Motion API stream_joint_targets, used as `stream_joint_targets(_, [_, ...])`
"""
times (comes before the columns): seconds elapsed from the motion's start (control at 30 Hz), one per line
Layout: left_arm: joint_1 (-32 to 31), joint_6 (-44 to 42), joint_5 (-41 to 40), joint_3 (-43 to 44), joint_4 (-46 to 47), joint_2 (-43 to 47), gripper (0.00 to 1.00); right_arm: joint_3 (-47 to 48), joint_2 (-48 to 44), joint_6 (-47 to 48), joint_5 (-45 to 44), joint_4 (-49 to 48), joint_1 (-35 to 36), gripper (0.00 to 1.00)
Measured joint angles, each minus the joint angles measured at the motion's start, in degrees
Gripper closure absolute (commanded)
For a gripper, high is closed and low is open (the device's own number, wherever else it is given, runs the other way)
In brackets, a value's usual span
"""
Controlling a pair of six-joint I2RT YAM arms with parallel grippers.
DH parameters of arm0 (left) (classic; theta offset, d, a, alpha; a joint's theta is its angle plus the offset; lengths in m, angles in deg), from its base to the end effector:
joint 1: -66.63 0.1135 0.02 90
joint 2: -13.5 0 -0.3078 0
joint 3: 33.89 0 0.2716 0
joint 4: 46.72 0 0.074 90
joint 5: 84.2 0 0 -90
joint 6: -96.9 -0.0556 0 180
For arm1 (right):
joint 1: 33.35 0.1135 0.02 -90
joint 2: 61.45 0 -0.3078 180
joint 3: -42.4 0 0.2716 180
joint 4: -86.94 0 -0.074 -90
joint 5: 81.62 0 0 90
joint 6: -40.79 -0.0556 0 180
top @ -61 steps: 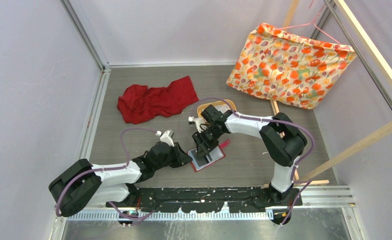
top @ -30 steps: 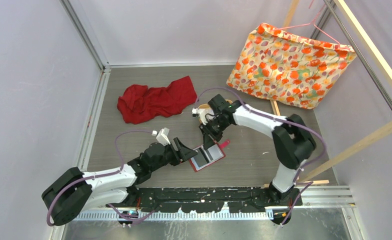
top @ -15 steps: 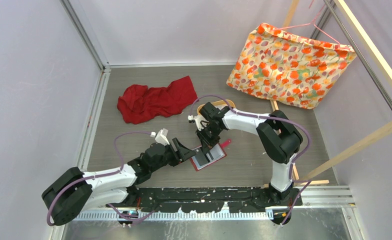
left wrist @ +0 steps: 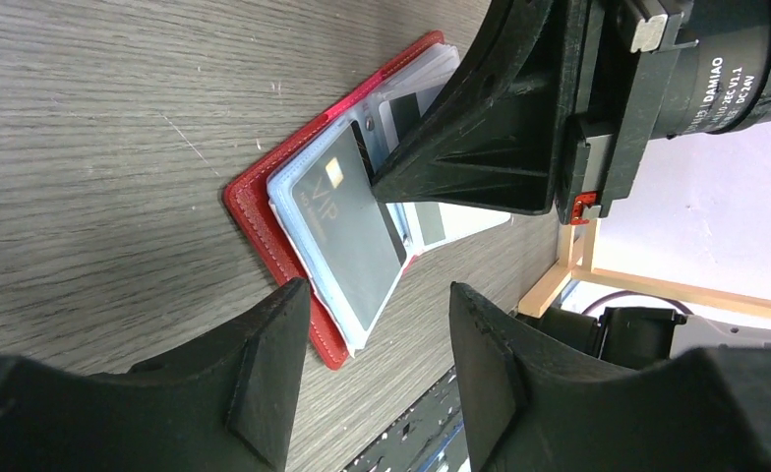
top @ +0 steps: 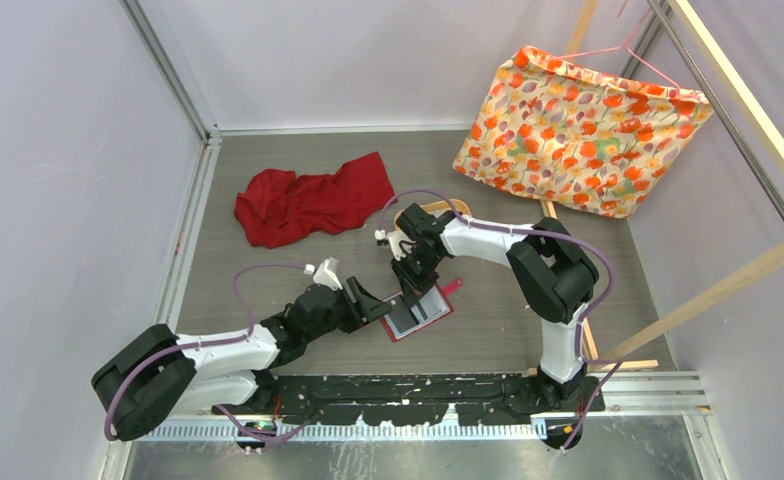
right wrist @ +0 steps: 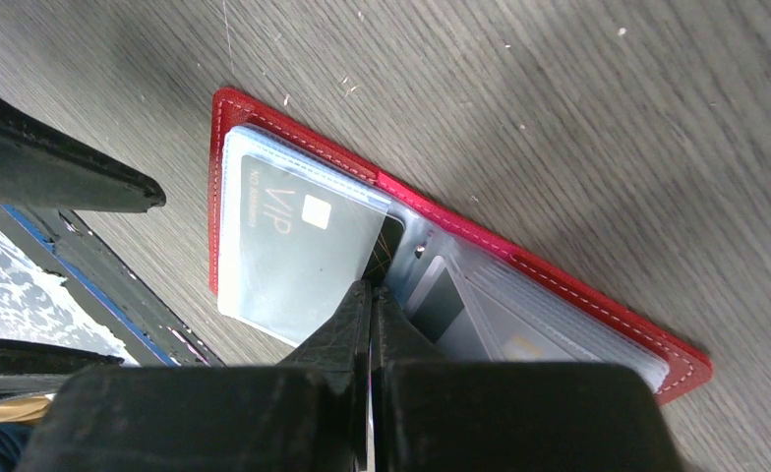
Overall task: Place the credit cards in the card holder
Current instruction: Insert the credit card into the card holder.
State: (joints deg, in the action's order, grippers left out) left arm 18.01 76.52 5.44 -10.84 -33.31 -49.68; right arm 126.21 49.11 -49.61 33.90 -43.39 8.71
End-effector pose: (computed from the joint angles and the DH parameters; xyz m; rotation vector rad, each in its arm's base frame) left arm 0.1355 -0.1532 0.1549 -0.4221 2.2533 -1.2086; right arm 0.2808 0.2856 0.1587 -1.1383 2.7653 0.7599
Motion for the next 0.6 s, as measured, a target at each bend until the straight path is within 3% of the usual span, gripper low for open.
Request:
stream_joint_targets(0.3, [0.0,0.5,0.0,0.0,1.6,-2.1,0.47,0.9,0.4,3.4,2.8,2.0,-0.4,0.87])
stream_joint_targets(0.6, [0.0,0.7,1.7,2.0,4.2,-6.8,0.52,0.9,0.4,6.5,6.3,4.0,-1.3,0.86])
